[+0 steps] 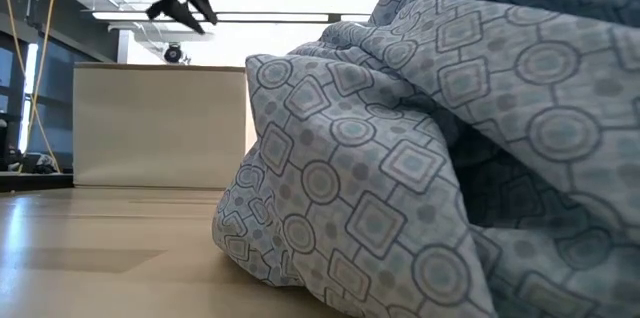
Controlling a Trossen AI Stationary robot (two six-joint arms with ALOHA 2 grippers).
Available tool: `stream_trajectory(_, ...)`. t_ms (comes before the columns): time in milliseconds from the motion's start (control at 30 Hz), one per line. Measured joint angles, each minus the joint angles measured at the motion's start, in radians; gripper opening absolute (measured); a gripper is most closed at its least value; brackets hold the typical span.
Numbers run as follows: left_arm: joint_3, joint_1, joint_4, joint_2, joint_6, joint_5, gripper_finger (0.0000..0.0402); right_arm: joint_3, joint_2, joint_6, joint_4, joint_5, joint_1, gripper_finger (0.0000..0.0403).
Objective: Sort clothes
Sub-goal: Put the light blue patterned patient gown into the right laundry organizer
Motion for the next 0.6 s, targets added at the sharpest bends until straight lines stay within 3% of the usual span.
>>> stream_trajectory(200,0.000,-0.165,-0.006,-0.080,-0.039,0.008,0.0163,0.000,0.071,0.126,-0.326,-0.112,0.068,0.0198)
stream_trajectory(333,0.000,-0.264,-0.006,-0.101,-0.059,0.008,0.0161,0.000,0.093,0.108,-0.348,-0.136,0.075,0.0229)
stream_trajectory(500,0.000,-0.358,-0.006,-0.103,-0.059,0.007,0.0161,-0.001,0.125,0.068,-0.382,-0.292,0.076,0.0295)
stream_trajectory(600,-0.007,-0.399,0.006,-0.104,-0.059,0.003,0.0161,-0.001,0.147,-0.001,-0.373,-0.304,0.111,0.0329)
